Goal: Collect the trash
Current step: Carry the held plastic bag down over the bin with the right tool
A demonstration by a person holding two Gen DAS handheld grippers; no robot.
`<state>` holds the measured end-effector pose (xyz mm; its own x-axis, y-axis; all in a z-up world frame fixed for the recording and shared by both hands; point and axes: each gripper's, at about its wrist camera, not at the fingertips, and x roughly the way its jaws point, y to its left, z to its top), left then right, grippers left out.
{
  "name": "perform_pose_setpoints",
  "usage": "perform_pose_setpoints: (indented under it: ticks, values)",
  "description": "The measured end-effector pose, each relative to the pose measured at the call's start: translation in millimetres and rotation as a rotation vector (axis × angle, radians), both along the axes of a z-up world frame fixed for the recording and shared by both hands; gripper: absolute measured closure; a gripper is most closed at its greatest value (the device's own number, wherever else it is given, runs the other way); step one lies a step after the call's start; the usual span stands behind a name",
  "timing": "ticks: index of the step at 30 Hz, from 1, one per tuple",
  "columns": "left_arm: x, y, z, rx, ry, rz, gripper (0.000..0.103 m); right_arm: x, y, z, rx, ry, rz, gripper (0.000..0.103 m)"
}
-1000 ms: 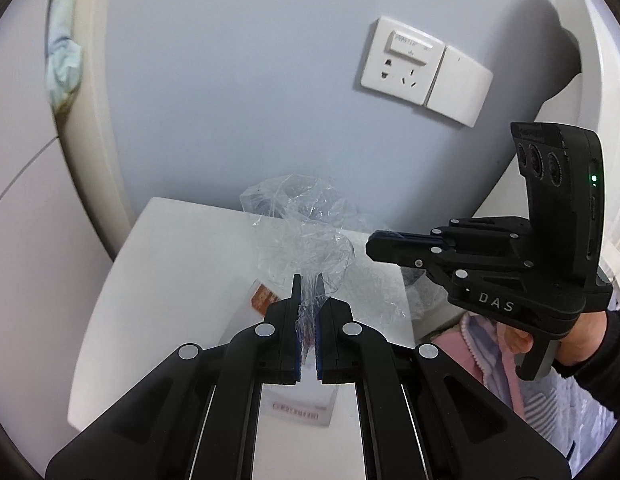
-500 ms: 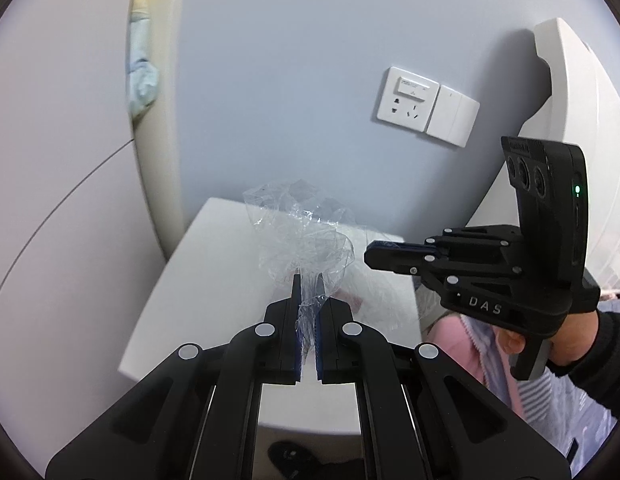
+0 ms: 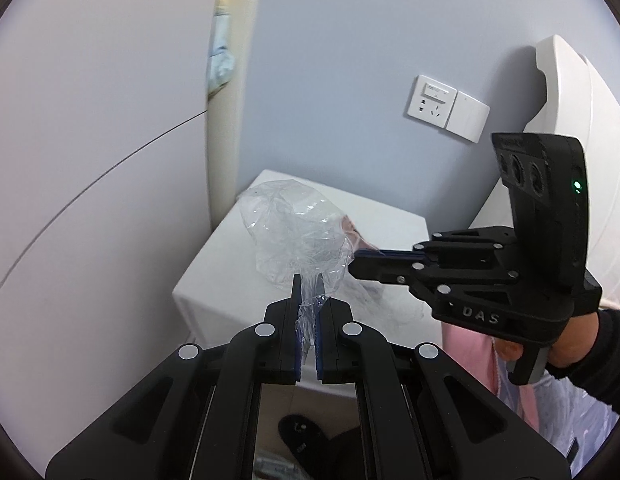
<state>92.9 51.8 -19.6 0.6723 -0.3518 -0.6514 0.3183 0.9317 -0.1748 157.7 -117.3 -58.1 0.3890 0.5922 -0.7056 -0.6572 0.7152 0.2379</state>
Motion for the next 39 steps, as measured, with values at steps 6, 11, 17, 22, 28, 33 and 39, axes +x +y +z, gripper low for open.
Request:
perform_pose_setpoints:
  ticks: [6,11,17,22,28,33,39]
  values:
    - [-44,34,-28,-0.001,0.049,0.062,0.1,-27,40,-26,0.001,0.064,0.074,0.099]
    - [-80,62,-58,0.0,0.107,0.125,0.1,-52,75,-62,-0.021,0.144,0.137,0.099]
    - [-119,93,-98,-0.001,0.182,0.187,0.1,-90,113,-104,-0.063,0.239,0.233,0.099]
    - [-157,111,-141,-0.033,0.253,0.243,0.1,-117,133,-150,-0.083,0.348,0.262,0.099]
    - [-191,122,-207,-0.103,0.379,0.32,0.1,-146,146,-207,-0.146,0.482,0.27,0.099]
    - [-203,125,-236,-0.13,0.439,0.351,0.1,-168,159,-234,-0.228,0.549,0.314,0.099]
    - [-208,130,-267,-0.148,0.507,0.393,0.1,-182,178,-260,-0.286,0.603,0.325,0.099]
